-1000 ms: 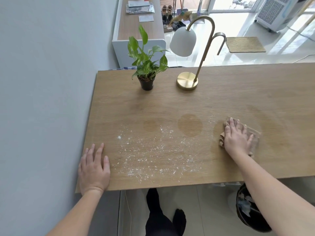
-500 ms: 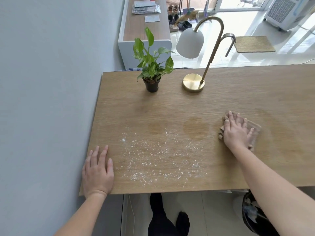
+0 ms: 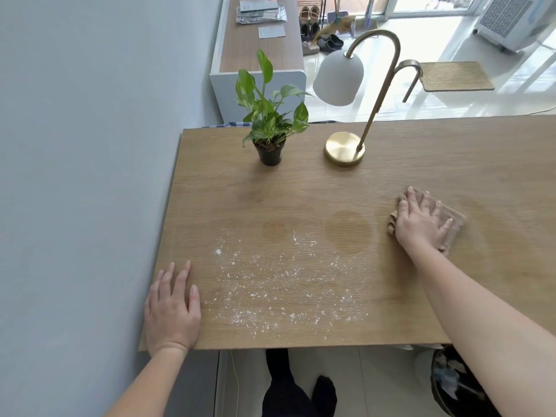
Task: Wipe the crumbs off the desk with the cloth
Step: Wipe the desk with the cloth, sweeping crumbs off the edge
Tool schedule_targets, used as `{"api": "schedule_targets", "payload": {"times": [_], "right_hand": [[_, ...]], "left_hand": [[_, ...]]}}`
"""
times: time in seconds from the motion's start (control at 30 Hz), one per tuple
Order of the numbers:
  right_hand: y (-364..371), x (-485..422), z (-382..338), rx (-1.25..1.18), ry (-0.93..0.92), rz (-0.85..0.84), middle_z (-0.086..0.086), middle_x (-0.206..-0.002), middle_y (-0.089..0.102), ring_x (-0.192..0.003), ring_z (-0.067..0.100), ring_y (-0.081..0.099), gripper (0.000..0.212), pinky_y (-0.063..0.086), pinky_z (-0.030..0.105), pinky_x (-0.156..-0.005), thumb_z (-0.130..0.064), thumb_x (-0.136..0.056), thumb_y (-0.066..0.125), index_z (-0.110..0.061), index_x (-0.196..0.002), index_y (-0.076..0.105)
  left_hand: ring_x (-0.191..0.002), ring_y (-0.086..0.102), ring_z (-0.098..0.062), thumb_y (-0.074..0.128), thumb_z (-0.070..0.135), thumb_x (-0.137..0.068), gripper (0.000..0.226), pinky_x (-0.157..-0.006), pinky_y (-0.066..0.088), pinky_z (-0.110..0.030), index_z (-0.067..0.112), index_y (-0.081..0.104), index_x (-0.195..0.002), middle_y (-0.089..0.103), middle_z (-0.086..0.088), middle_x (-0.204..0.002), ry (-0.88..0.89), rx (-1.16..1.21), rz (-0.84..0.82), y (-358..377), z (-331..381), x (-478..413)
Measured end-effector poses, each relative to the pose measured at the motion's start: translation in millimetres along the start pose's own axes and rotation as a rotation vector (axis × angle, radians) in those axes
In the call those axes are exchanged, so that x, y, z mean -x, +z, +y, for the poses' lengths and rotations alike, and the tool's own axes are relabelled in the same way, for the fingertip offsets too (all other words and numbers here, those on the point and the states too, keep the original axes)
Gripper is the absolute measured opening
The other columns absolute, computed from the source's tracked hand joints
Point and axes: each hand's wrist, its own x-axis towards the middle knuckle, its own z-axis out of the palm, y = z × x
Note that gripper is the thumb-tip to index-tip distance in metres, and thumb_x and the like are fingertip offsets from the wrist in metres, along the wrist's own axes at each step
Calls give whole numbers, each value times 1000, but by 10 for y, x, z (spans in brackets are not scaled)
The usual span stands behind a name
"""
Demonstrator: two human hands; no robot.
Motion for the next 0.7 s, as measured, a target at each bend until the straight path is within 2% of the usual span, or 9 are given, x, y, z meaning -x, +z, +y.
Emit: {"api": "schedule_targets", "payload": {"times": [0.07, 0.13, 0.23, 0.3, 0.37, 0.43, 0.5, 0.6, 0.7], "right_hand": [[97, 14, -234, 50, -116, -46, -12, -177, -6, -164, 20, -9, 56, -13, 54, -129, -59, -111, 11, -51, -166, 5], [180, 198, -257, 103, -333, -97, -21, -173, -10, -163, 14, -11, 54, -15, 48, -129, -63, -110, 9, -57, -162, 1], [148, 528, 142, 180, -531, -161, -29, -171, -10, -161, 3, -14, 49, -14, 40, -130, -62, -110, 10, -65, -159, 0], [-12, 493, 403, 192, -501, -184, -31, -172, -7, -159, -1, -15, 49, -12, 39, -130, -62, -110, 10, -68, -157, -1], [-114, 268, 416, 146, -364, -143, -27, -174, -4, -161, 3, -11, 51, -10, 44, -131, -62, -109, 10, -63, -160, 3], [-59, 26, 131, 74, -186, -76, -18, -177, -3, -164, 13, -8, 54, -10, 51, -130, -60, -110, 13, -55, -164, 7], [62, -75, -237, 52, -123, -54, -13, -177, -4, -164, 19, -9, 55, -11, 55, -129, -58, -111, 12, -52, -165, 7], [202, 70, -404, 113, -333, -105, -22, -173, -9, -163, 13, -12, 54, -15, 48, -129, -62, -109, 9, -57, -163, 3], [125, 302, -26, 167, -548, -171, -29, -172, -7, -161, 2, -13, 50, -13, 40, -130, -60, -111, 10, -62, -161, 4]], "left_hand": [[-157, 33, -29, 34, 49, -101, 60, -124, 32, -53, 34, 48, -158, 41, -2, -168, 2, -1, -3, 0, -8, 4], [-157, 33, -29, 34, 49, -101, 60, -123, 32, -54, 35, 48, -158, 41, -1, -168, -5, 3, -1, 3, -15, -1], [-157, 32, -28, 33, 50, -101, 60, -124, 32, -53, 36, 46, -158, 40, 0, -169, -6, 3, -13, 5, -11, 27], [-157, 32, -28, 33, 51, -101, 60, -124, 31, -53, 36, 46, -158, 40, -1, -169, -3, 6, -9, 4, -12, 1], [-157, 32, -28, 33, 50, -101, 60, -124, 31, -53, 37, 46, -159, 39, 0, -169, -6, 2, -22, 2, 0, -2], [-157, 34, -28, 34, 49, -101, 60, -123, 33, -53, 36, 46, -158, 41, -1, -168, -11, -1, -15, 7, 0, 4], [-156, 35, -29, 35, 49, -101, 60, -123, 34, -54, 35, 47, -158, 42, -1, -167, -10, 2, -6, 3, -3, 2], [-156, 35, -29, 33, 49, -101, 60, -123, 35, -55, 35, 47, -158, 42, -1, -167, -3, -6, -9, 2, -11, -8], [-156, 35, -29, 34, 49, -101, 60, -123, 34, -54, 35, 47, -158, 41, -1, -167, 0, -5, -11, 7, 4, 1]]}}
